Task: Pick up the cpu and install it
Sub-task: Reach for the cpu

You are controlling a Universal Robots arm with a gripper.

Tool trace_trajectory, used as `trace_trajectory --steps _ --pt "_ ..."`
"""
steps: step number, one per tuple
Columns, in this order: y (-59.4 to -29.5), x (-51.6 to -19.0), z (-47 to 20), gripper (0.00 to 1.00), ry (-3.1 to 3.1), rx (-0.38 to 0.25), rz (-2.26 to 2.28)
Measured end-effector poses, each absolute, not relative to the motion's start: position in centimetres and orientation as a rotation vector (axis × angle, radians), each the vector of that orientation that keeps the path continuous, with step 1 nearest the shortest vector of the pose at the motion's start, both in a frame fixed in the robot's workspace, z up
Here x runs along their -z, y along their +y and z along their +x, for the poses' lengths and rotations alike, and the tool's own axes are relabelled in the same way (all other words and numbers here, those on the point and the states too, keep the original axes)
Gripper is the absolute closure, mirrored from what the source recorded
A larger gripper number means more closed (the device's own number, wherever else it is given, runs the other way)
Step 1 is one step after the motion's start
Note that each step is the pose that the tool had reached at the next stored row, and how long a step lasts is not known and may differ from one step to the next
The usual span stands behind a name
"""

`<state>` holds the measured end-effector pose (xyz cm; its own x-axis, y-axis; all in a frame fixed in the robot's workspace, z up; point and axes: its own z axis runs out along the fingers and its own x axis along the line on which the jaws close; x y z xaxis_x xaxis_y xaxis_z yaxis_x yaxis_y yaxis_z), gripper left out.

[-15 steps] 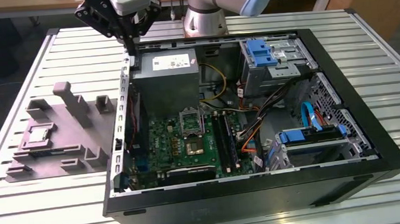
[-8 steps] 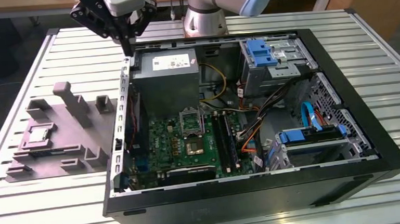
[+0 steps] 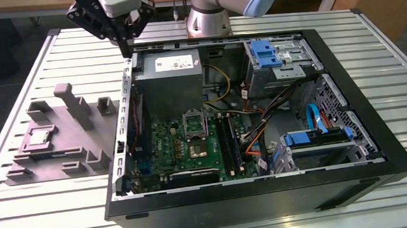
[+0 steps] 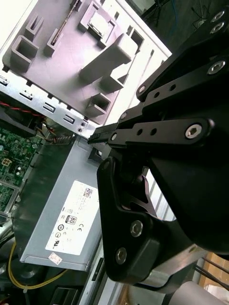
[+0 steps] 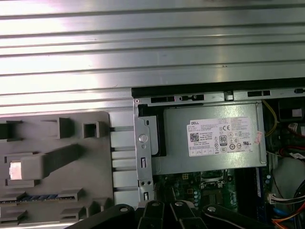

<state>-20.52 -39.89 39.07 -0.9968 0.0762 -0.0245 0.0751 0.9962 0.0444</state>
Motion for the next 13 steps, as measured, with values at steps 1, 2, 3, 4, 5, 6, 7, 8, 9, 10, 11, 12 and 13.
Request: trace_trajectory --steps 1,2,3,4,5,6,7,8,9,10,11,12,13 --pt "-39.89 -39.06 -20.61 0.89 3.112 -0.068 0.118" --pt "-39.89 -39.06 -20.7 0.89 3.112 -0.068 0.118" --pt "-39.89 -39.05 -20.79 0.89 3.112 -0.068 0.118" --pt "-39.89 -39.05 -20.88 0.89 3.113 -0.068 0.118" --pt "-39.89 -39.04 -20.98 0.89 3.113 -0.068 0.118" --pt "-39.9 -39.04 -21.06 0.89 3.113 -0.068 0.118" --pt "-39.89 -39.03 -21.14 0.89 3.112 -0.068 0.118" --pt "-39.89 -39.03 -21.22 0.89 3.112 -0.068 0.118" --pt "-39.89 -39.02 -21.3 0.89 3.112 -0.068 0.118" --pt "-39.89 -39.02 -21.37 0.89 3.112 -0.068 0.118" --pt "-39.89 -39.01 -21.45 0.89 3.112 -0.068 0.118" --pt "-39.89 -39.01 -21.52 0.89 3.112 -0.068 0.118" --pt "-39.89 -39.0 -21.59 0.89 3.112 -0.068 0.118"
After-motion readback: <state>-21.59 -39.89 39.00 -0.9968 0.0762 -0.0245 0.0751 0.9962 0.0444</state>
